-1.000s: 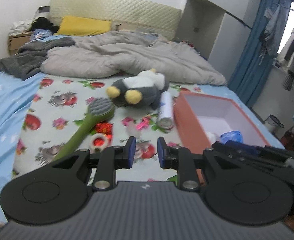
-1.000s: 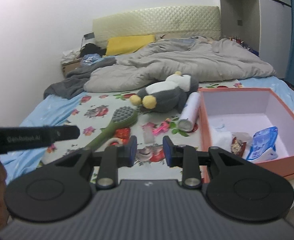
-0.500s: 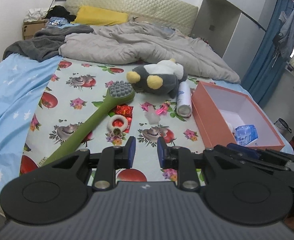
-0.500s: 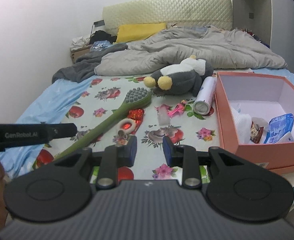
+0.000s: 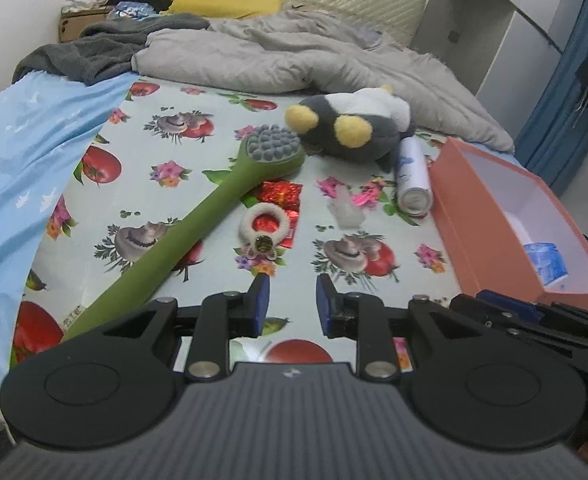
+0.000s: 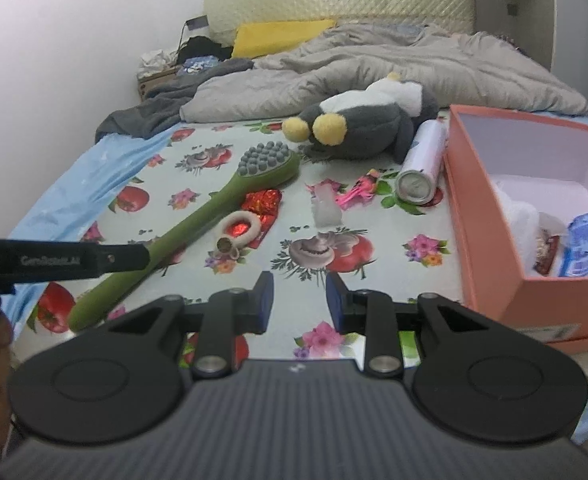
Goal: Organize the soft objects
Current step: 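Close the left tool on the white hair tie while the right tool grips the clear plastic cup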
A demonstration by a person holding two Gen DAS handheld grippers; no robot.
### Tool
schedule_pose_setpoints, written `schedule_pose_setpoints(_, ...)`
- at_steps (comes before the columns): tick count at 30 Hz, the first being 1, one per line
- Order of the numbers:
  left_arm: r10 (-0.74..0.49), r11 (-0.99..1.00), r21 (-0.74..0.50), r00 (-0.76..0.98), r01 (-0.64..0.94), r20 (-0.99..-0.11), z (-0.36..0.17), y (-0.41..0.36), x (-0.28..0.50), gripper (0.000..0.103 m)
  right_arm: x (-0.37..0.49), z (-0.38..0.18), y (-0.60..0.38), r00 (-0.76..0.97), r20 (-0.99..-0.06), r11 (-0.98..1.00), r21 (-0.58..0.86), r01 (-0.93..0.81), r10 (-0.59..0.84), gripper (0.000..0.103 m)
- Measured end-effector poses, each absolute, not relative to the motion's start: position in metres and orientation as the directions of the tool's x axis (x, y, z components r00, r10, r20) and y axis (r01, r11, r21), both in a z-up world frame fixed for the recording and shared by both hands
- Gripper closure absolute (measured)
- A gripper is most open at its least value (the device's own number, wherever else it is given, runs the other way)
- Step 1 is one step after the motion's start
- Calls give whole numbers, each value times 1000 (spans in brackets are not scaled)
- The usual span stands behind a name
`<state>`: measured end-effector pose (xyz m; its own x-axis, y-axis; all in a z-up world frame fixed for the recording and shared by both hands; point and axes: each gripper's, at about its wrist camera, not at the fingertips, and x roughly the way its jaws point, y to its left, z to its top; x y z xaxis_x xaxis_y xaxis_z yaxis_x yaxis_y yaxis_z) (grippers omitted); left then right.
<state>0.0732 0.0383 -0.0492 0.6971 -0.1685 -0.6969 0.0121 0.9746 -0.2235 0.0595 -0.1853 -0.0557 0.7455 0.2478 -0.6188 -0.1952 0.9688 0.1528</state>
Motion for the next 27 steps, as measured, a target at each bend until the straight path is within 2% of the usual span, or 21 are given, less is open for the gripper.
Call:
schedule_pose_setpoints(5, -148, 975, -220, 685, -19, -713, -69, 43, 98, 66, 85, -71, -179, 727, -635, 965, 147, -218, 261, 70)
schedule_pose_setpoints(6, -146, 975, -220, 680, -23, -718, -74, 44, 103, 65, 90, -74, -179, 723, -639, 964, 150, -218, 263, 66)
schedule_pose_setpoints(9, -143, 976, -216, 666, -28, -733, -86, 43, 121, 63, 107, -82, -179, 714, -647, 963, 157, -217, 266, 60)
schedule_pose_setpoints(16, -133, 980, -196, 655, -23, -744, -108, 41, 158, 60, 144, -106, -177, 685, -681, 965, 156, -212, 260, 60)
schedule_pose_setpoints(27, -110, 990, -144, 646, 0, -756, -138, 35, 202, 49, 208, -134, -168, 679, -695, 970, 122, -209, 234, 60)
